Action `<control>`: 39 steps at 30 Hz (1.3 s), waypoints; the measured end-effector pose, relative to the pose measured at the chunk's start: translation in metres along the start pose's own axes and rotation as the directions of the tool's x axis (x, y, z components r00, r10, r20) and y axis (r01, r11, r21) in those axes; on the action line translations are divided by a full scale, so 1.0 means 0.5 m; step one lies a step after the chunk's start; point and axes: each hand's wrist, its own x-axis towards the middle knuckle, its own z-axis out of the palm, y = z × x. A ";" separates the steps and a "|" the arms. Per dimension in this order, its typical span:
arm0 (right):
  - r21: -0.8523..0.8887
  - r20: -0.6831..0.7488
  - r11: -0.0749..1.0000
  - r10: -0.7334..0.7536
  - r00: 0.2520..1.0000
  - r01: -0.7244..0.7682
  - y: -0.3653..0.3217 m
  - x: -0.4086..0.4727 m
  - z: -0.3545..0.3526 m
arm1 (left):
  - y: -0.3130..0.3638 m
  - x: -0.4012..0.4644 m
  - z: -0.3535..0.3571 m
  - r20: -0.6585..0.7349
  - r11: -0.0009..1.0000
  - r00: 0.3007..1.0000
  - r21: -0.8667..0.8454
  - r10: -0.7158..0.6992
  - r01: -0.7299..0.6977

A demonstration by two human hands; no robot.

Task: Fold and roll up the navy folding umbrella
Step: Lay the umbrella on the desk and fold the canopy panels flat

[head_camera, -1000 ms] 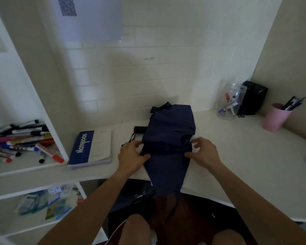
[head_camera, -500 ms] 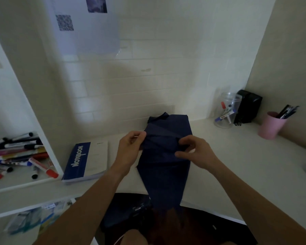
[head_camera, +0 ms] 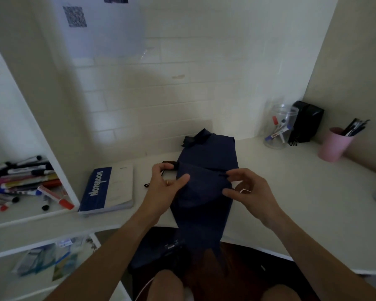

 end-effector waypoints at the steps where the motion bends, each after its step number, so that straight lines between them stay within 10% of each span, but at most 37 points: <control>1: -0.001 -0.009 1.000 0.000 1.000 0.000 0.001 -0.002 0.003 | -0.004 -0.006 0.001 0.023 1.000 0.999 0.000 0.026 -0.026; 15: -0.001 0.024 0.957 0.289 0.957 -0.289 0.015 -0.093 0.027 | -0.042 -0.079 -0.020 -0.006 0.993 0.998 0.099 -0.064 0.064; 22: 0.428 0.212 0.638 0.617 0.758 -0.640 -0.015 -0.109 0.050 | -0.063 -0.094 -0.028 0.097 0.974 0.993 0.222 -0.073 0.050; 35: 0.477 0.130 0.565 0.712 0.690 -0.673 -0.017 -0.112 0.073 | -0.081 -0.115 -0.035 0.204 0.924 0.978 0.380 -0.050 -0.032; 39: 0.437 0.097 0.566 0.744 0.662 -0.699 -0.002 -0.111 0.076 | -0.087 -0.085 -0.053 -0.028 0.847 0.996 0.529 0.087 -0.059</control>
